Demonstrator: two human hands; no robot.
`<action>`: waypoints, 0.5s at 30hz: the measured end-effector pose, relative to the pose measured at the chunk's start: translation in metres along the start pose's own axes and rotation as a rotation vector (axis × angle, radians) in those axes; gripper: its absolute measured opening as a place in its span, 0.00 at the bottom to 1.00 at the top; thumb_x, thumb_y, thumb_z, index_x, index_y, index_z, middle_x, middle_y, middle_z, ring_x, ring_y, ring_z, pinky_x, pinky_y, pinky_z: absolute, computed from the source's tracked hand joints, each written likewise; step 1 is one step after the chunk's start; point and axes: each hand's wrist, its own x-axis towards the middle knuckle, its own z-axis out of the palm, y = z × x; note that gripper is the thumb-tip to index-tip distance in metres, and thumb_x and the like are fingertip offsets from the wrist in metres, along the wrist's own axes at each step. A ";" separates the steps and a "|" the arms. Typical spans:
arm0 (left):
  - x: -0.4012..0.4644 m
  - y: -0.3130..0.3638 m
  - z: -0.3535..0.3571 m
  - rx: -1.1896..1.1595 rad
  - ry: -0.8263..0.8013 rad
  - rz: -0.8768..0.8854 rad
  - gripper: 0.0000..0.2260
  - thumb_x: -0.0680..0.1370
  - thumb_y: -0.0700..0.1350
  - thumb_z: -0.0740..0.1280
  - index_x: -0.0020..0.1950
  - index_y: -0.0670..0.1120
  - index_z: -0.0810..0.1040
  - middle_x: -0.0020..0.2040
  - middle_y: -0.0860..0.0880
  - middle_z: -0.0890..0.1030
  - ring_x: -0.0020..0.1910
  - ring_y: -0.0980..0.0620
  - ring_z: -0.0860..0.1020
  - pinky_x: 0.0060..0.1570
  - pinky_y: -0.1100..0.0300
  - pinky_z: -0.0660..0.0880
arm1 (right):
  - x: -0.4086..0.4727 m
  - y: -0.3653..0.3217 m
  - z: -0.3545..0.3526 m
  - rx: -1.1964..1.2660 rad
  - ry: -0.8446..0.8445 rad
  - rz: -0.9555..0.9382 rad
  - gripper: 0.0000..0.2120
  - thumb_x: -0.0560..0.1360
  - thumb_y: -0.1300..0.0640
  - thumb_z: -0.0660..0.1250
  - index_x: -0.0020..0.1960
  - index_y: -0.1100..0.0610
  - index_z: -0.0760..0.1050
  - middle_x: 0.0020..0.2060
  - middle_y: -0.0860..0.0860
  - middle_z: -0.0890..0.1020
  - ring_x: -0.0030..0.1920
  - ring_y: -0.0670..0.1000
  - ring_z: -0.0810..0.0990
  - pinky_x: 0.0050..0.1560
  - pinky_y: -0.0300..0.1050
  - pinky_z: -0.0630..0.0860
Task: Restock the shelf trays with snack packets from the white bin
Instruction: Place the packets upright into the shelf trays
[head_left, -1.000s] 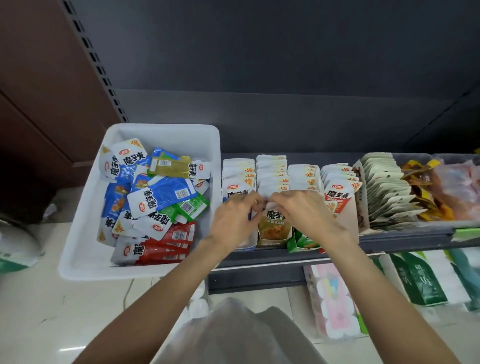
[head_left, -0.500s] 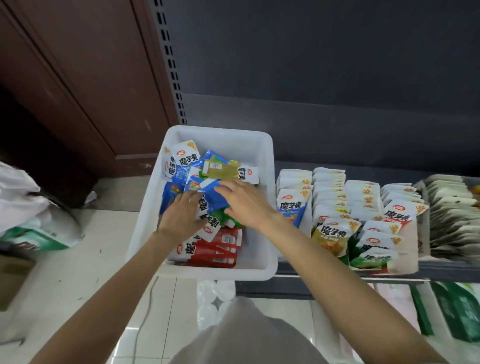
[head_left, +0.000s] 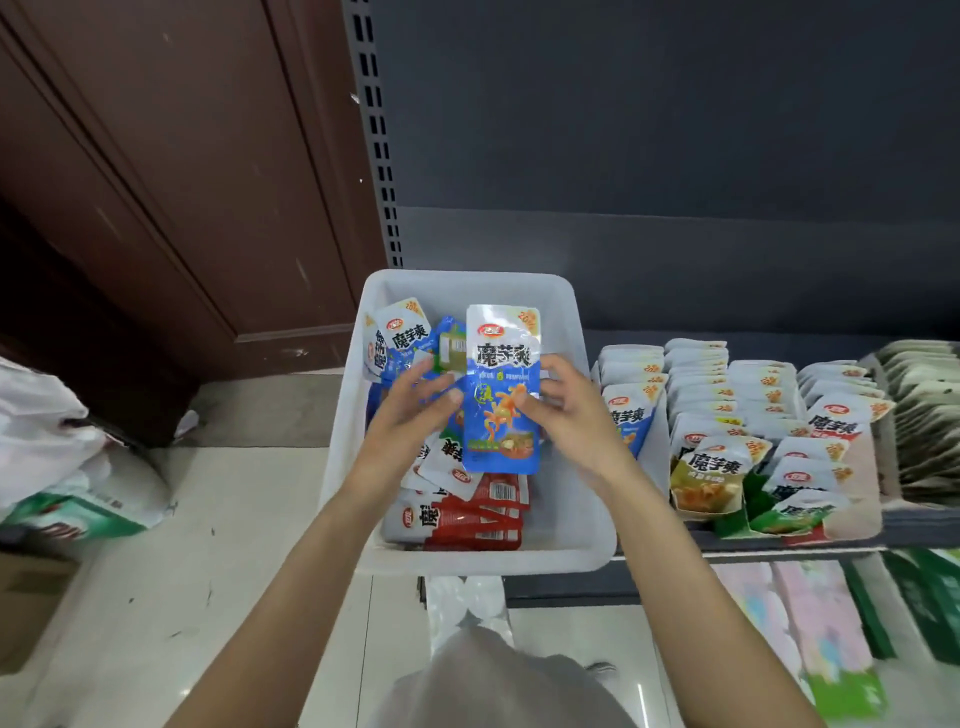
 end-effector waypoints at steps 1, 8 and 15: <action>-0.003 0.004 0.005 0.021 -0.096 0.001 0.17 0.76 0.41 0.67 0.65 0.47 0.73 0.52 0.54 0.82 0.51 0.60 0.80 0.46 0.67 0.76 | -0.008 -0.002 -0.003 0.112 -0.022 0.032 0.12 0.75 0.66 0.67 0.54 0.54 0.71 0.49 0.53 0.83 0.45 0.47 0.83 0.42 0.43 0.79; 0.007 0.000 0.042 0.528 -0.377 0.316 0.06 0.73 0.40 0.72 0.47 0.49 0.78 0.43 0.51 0.82 0.41 0.54 0.80 0.43 0.61 0.78 | -0.049 -0.024 -0.054 -0.021 0.346 -0.211 0.10 0.75 0.60 0.69 0.51 0.48 0.71 0.43 0.53 0.84 0.44 0.49 0.82 0.45 0.45 0.77; 0.005 -0.015 0.104 0.658 -0.453 0.593 0.12 0.69 0.37 0.74 0.52 0.45 0.80 0.43 0.55 0.80 0.42 0.59 0.77 0.42 0.69 0.75 | -0.077 -0.030 -0.118 -0.575 0.488 -0.334 0.03 0.77 0.56 0.67 0.49 0.49 0.74 0.39 0.42 0.80 0.40 0.43 0.80 0.40 0.49 0.79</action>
